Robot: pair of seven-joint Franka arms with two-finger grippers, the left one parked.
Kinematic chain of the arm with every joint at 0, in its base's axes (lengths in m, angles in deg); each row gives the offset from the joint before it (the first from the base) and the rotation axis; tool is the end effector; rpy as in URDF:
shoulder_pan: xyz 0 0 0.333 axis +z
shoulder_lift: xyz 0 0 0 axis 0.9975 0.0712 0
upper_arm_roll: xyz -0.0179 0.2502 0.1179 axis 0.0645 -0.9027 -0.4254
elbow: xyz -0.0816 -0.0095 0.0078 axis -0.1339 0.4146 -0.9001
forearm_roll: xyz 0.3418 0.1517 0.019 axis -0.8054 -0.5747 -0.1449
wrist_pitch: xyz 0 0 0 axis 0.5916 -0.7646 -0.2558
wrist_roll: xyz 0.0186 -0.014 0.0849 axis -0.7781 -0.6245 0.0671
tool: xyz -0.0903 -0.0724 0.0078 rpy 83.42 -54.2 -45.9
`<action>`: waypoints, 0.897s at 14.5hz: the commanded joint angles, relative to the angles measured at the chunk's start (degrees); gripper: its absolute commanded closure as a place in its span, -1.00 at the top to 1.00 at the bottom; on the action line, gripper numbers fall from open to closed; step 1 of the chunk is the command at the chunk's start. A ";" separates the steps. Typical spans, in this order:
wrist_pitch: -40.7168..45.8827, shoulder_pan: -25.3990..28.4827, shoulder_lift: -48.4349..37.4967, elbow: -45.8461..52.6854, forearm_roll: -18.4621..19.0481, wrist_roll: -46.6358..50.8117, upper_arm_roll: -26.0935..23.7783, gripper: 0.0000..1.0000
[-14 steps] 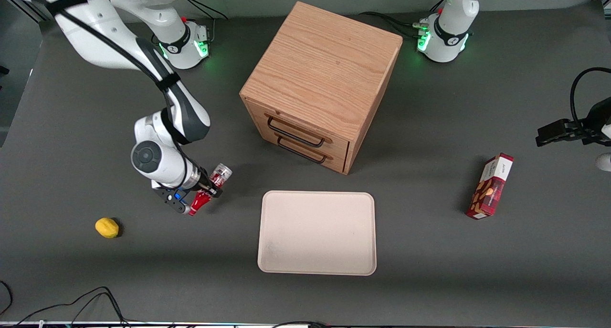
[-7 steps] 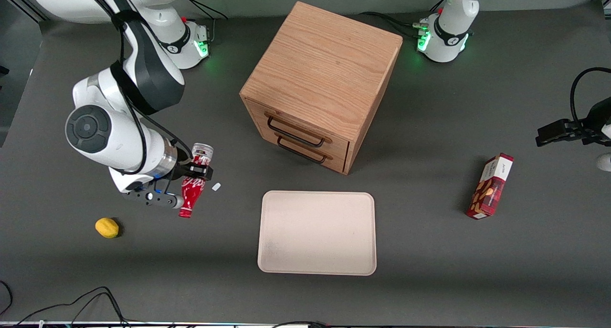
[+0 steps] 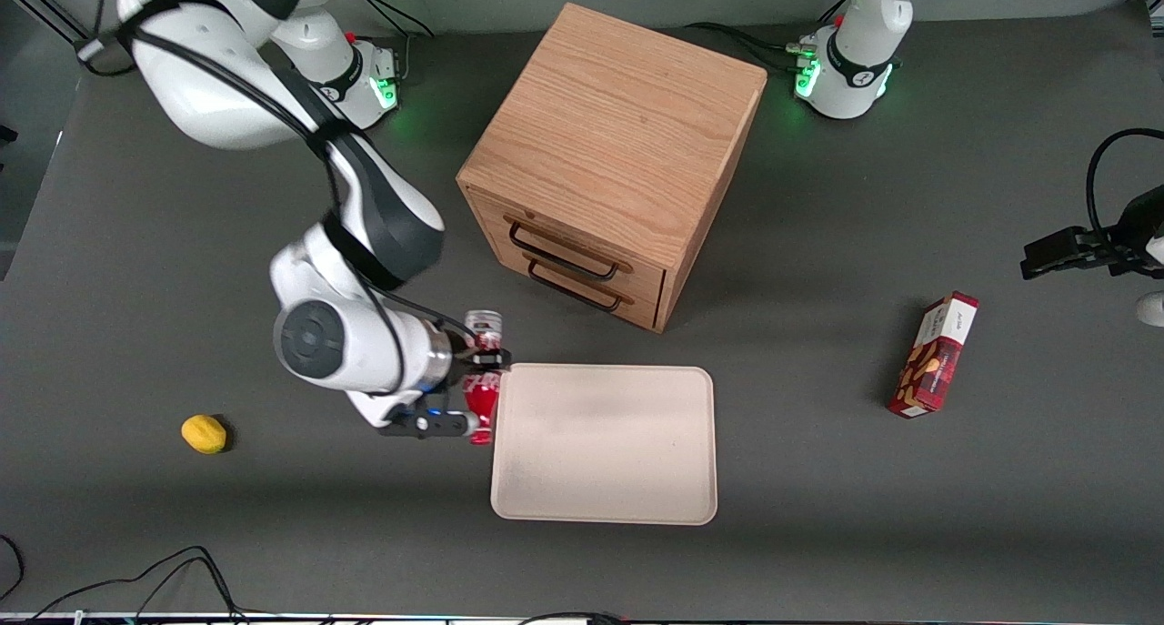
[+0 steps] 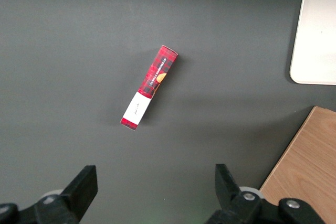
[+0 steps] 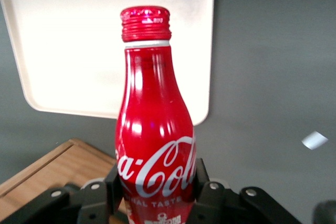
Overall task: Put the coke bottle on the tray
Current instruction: 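Lift the bottle and carry it over the white tray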
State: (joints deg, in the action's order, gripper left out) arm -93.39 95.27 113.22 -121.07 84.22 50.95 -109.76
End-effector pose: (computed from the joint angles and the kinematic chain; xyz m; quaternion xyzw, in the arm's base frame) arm 0.6325 0.3249 0.3118 -0.9908 0.0137 0.0806 0.1081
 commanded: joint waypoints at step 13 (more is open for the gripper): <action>-17.32 3.92 14.89 5.05 5.99 2.25 4.37 -1.00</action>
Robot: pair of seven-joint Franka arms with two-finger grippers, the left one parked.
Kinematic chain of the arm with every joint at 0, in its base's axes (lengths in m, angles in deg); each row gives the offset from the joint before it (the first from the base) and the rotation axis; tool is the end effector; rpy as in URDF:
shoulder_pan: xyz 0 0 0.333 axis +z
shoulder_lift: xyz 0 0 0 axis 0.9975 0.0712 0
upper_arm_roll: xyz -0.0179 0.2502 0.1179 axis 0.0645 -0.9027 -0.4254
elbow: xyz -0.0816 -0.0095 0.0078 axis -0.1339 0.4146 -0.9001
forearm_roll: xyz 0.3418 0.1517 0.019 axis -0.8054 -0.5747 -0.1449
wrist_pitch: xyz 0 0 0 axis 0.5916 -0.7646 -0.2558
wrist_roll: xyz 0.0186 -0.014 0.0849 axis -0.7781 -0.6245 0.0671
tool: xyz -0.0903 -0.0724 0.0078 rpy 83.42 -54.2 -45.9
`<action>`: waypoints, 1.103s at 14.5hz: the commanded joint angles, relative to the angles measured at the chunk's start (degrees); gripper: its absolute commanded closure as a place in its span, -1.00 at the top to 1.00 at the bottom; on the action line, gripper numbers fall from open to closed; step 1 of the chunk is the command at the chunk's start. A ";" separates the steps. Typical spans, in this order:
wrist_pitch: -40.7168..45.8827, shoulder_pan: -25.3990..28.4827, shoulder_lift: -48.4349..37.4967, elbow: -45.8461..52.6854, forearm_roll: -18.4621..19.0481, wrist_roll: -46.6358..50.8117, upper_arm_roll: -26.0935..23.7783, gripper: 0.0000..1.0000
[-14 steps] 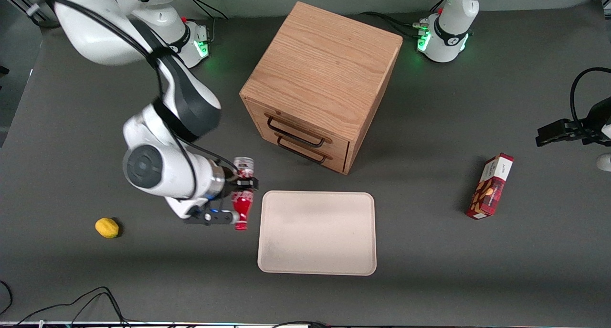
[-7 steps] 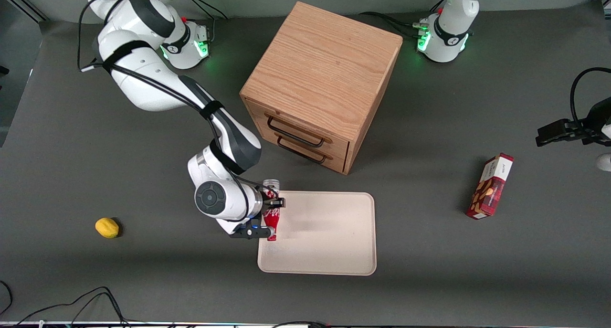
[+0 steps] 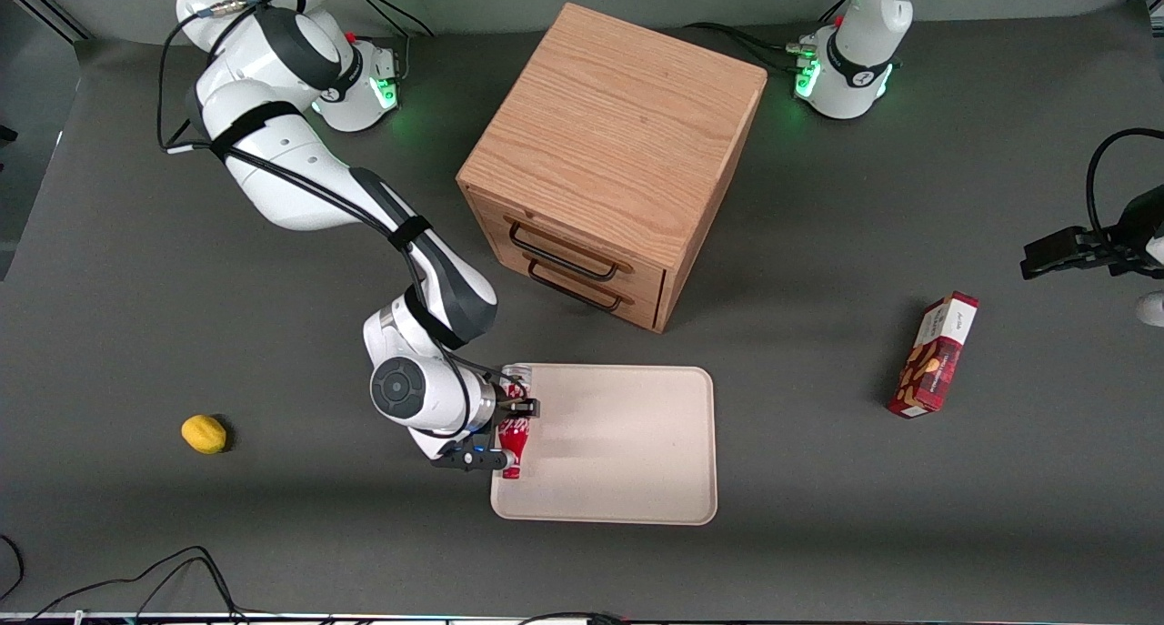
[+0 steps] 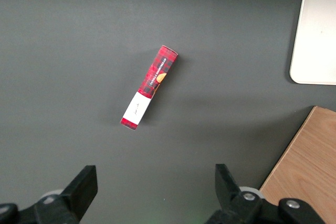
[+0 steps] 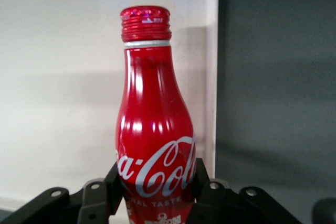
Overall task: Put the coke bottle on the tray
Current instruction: 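Lower the bottle onto the tray and open the right gripper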
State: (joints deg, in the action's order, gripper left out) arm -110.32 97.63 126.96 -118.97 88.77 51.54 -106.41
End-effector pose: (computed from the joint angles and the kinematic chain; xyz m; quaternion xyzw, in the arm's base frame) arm 0.6541 0.3251 0.1754 -0.9931 0.0356 0.0296 0.1080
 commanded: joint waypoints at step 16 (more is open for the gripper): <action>0.40 1.64 -0.35 2.16 3.88 3.15 1.11 1.00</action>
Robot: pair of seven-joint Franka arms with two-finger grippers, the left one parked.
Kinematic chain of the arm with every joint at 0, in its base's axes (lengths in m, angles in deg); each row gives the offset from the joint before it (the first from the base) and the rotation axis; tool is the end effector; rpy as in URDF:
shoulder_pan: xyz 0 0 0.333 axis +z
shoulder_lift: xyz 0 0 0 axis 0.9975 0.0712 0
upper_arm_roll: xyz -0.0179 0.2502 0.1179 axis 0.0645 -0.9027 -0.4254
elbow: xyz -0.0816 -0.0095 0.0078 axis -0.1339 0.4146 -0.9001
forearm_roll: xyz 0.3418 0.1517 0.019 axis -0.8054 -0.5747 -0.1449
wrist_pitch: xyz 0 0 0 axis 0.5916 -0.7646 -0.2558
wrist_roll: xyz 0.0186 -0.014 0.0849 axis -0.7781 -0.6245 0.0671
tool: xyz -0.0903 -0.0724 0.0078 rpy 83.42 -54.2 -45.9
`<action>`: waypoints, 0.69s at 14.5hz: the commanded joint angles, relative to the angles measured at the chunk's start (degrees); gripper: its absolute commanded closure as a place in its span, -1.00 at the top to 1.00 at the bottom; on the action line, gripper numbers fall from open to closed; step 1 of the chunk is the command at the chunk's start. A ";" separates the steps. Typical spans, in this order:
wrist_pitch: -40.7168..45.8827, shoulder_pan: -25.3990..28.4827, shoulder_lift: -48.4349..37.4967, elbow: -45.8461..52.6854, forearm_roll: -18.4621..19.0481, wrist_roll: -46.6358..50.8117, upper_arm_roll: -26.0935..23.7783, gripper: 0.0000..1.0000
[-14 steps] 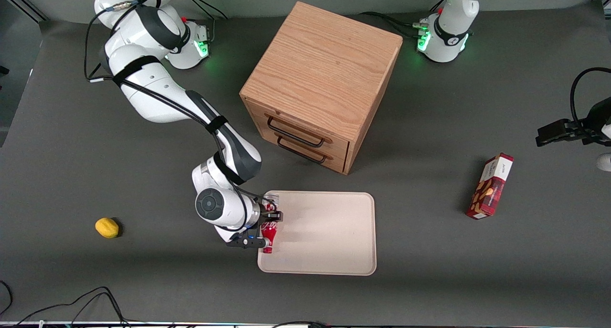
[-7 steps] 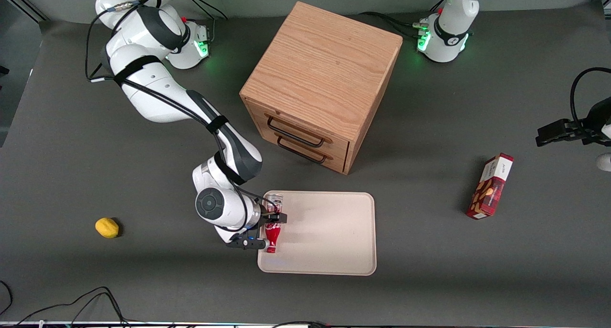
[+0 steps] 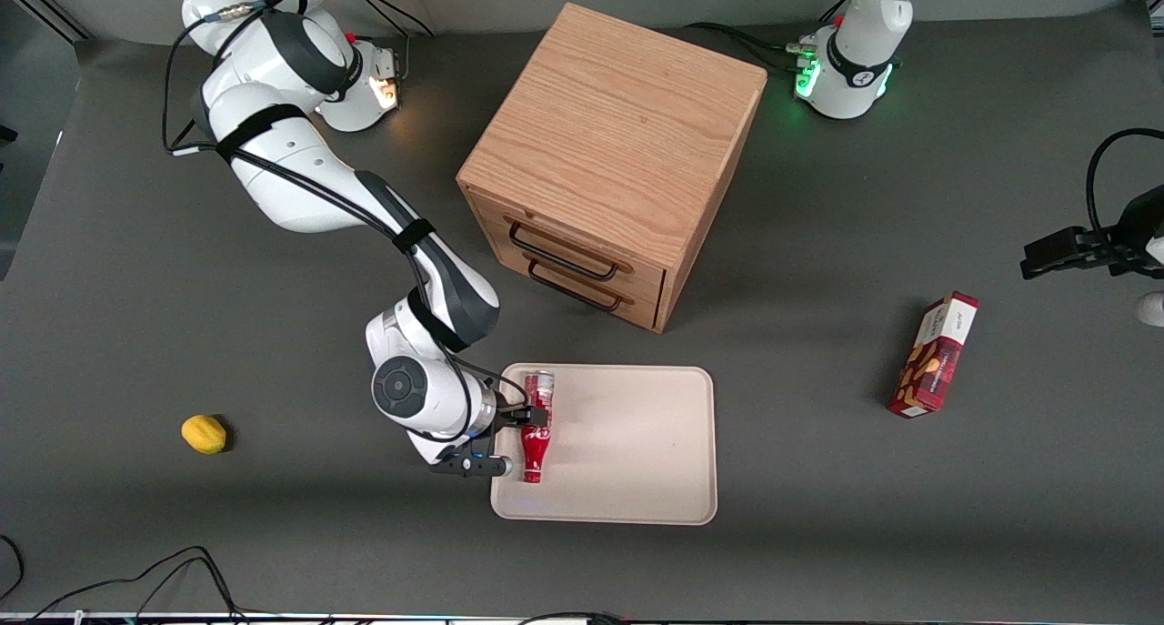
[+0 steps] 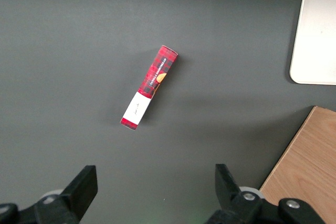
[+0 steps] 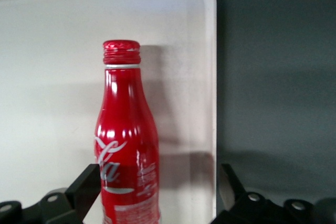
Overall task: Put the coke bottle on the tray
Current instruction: 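Lower the bottle onto the tray and open the right gripper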
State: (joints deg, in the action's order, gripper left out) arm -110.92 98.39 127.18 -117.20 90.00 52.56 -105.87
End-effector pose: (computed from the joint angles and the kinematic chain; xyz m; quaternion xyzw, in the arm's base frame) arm 0.6606 0.3274 0.1850 -0.9937 0.0389 0.0086 0.1043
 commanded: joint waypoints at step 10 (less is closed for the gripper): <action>29.60 -2.89 -25.23 0.40 2.14 1.35 -1.09 1.00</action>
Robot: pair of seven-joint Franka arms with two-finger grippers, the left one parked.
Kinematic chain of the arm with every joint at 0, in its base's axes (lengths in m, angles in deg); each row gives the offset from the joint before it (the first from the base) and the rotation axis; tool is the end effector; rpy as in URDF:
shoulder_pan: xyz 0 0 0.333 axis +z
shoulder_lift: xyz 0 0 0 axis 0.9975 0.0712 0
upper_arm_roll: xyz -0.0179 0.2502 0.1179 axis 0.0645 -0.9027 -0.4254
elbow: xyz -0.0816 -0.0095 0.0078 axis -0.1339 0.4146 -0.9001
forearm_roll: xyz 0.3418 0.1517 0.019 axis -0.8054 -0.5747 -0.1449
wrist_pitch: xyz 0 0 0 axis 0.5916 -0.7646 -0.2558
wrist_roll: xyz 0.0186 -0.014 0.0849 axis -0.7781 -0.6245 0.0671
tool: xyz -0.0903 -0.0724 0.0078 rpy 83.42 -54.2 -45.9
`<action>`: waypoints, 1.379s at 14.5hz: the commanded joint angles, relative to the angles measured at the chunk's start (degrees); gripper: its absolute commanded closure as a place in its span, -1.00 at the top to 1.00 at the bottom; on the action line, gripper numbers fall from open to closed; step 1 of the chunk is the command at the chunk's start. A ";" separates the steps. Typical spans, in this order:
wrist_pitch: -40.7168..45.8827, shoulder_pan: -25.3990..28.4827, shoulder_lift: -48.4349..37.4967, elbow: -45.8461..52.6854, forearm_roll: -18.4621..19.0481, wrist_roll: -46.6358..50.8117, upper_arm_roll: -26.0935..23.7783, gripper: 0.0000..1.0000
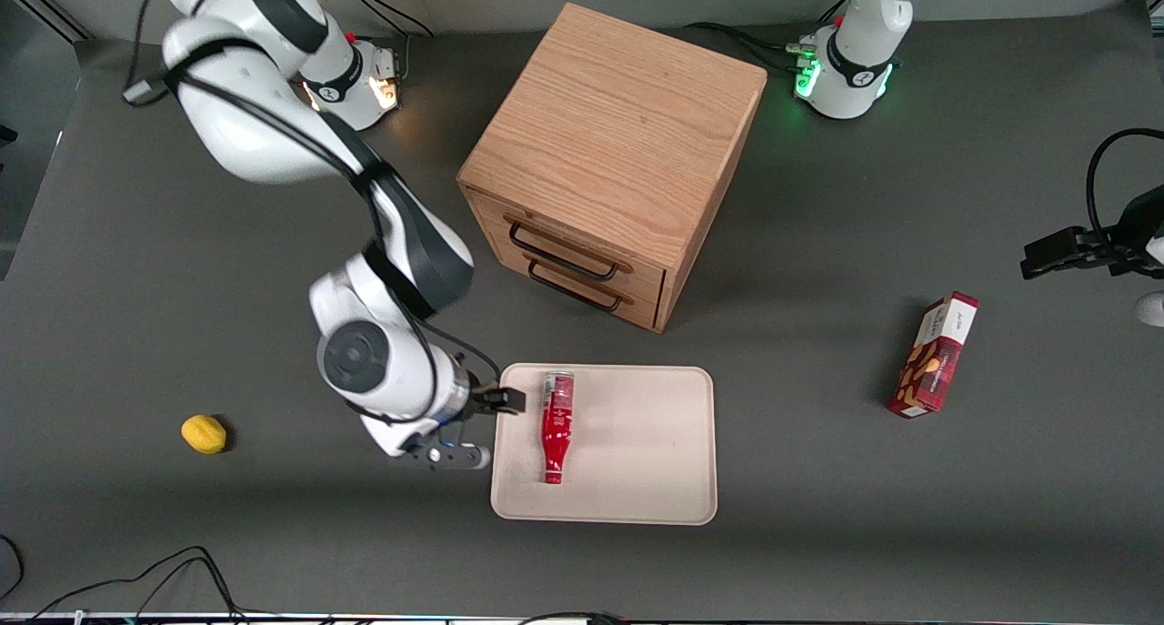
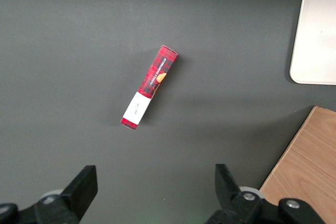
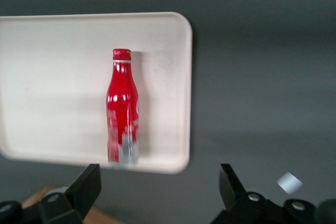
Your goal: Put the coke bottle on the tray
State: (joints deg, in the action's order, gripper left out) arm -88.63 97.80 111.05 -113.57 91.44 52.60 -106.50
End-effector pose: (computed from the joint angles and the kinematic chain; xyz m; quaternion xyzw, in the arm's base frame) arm 0.6494 0.3067 0.3782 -0.9986 0.0199 0.0071 0.0483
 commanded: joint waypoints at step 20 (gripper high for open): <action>22.65 -8.01 -65.74 -42.70 -12.31 -13.54 20.27 1.00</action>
State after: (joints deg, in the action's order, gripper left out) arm -64.89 89.52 45.68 -155.28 80.53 42.15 -86.77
